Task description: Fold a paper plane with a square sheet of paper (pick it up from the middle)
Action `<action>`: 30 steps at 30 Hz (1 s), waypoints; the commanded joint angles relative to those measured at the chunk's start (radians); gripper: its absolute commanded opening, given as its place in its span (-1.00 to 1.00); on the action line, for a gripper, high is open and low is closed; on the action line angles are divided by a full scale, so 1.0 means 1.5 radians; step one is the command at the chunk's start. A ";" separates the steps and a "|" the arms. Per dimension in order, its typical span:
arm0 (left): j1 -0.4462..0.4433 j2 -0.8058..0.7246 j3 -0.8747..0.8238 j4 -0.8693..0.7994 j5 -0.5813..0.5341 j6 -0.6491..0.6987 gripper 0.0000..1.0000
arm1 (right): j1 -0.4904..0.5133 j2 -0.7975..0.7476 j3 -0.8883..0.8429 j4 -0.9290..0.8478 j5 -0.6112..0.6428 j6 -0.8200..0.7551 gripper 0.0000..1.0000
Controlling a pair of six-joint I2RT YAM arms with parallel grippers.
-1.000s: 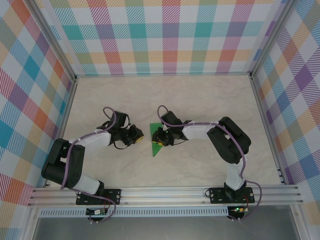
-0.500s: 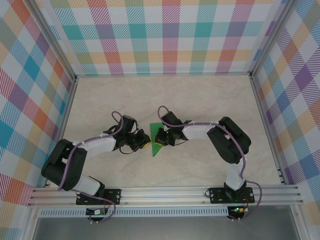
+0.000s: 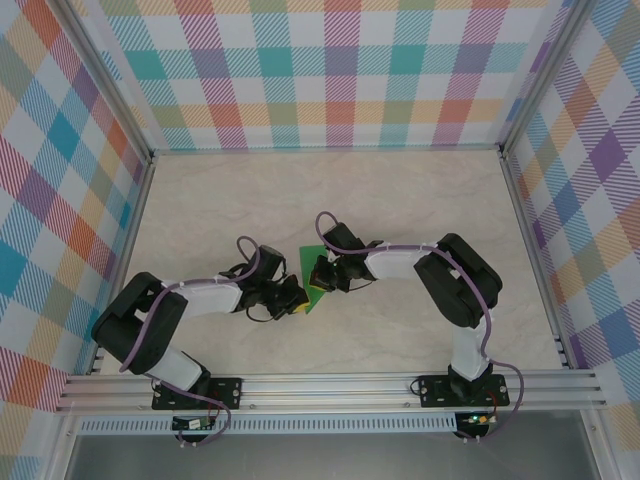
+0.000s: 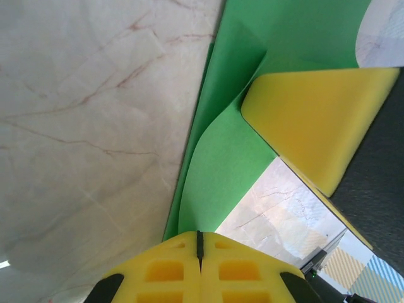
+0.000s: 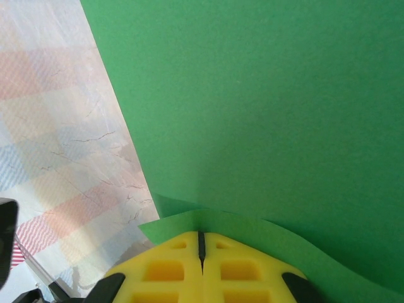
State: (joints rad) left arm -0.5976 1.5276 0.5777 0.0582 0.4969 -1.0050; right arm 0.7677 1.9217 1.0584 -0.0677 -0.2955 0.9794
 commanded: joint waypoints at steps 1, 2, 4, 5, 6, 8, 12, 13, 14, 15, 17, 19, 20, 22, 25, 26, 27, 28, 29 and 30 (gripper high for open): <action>-0.009 0.008 -0.004 0.021 0.002 -0.011 -1.00 | 0.005 0.021 -0.012 -0.025 0.017 0.001 -0.92; -0.010 0.009 -0.003 0.021 0.002 -0.011 -1.00 | 0.005 0.020 -0.012 -0.023 0.016 0.002 -0.92; -0.011 0.010 -0.003 0.021 0.001 -0.011 -1.00 | 0.005 0.018 -0.012 -0.023 0.016 0.002 -0.92; -0.012 0.013 -0.004 0.020 0.000 -0.010 -1.00 | 0.005 0.018 -0.013 -0.023 0.016 0.001 -0.92; -0.012 0.014 -0.004 0.019 -0.001 -0.010 -1.00 | 0.004 0.017 -0.012 -0.022 0.016 0.002 -0.92; -0.014 0.019 -0.006 0.018 -0.002 -0.009 -1.00 | 0.005 0.017 -0.012 -0.023 0.016 0.002 -0.92; -0.015 0.022 -0.011 0.018 -0.006 -0.009 -1.00 | 0.005 0.018 -0.014 -0.022 0.017 0.002 -0.92; -0.015 0.023 -0.011 0.017 -0.006 -0.009 -1.00 | 0.005 0.018 -0.014 -0.022 0.016 0.002 -0.92; -0.016 0.024 -0.012 0.017 -0.007 -0.009 -1.00 | 0.005 0.018 -0.015 -0.021 0.016 0.003 -0.92; -0.017 0.025 -0.012 0.017 -0.007 -0.009 -1.00 | 0.004 0.018 -0.015 -0.022 0.017 0.002 -0.92; -0.019 0.027 -0.013 0.015 -0.008 -0.009 -1.00 | 0.005 0.018 -0.015 -0.021 0.017 0.003 -0.92; -0.024 0.030 -0.015 0.007 -0.013 -0.009 -1.00 | 0.004 0.018 -0.015 -0.023 0.018 0.002 -0.92; -0.024 0.031 -0.015 -0.003 -0.017 -0.005 -1.00 | 0.005 0.018 -0.015 -0.023 0.020 0.003 -0.91; -0.026 0.027 -0.015 -0.027 -0.031 0.004 -1.00 | 0.005 0.018 -0.016 -0.024 0.020 0.004 -0.91; -0.027 0.024 -0.020 -0.044 -0.041 0.010 -1.00 | 0.004 0.018 -0.017 -0.027 0.022 0.003 -0.91; -0.030 0.025 -0.021 -0.048 -0.041 0.011 -1.00 | 0.005 0.018 -0.017 -0.027 0.024 0.003 -0.91; -0.032 0.026 -0.022 -0.051 -0.041 0.014 -1.00 | 0.005 0.019 -0.018 -0.027 0.026 0.004 -0.92; -0.034 0.027 -0.023 -0.057 -0.042 0.017 -1.00 | 0.004 0.019 -0.018 -0.030 0.029 0.004 -0.91; -0.036 0.027 -0.025 -0.062 -0.043 0.020 -1.00 | 0.005 0.019 -0.018 -0.032 0.033 0.005 -0.91; -0.038 0.025 -0.028 -0.064 -0.042 0.021 -1.00 | 0.004 0.019 -0.018 -0.035 0.037 0.005 -0.91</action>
State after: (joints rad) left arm -0.6289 1.5539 0.5735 0.0792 0.4622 -0.9981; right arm 0.7677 1.9217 1.0584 -0.0677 -0.2951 0.9798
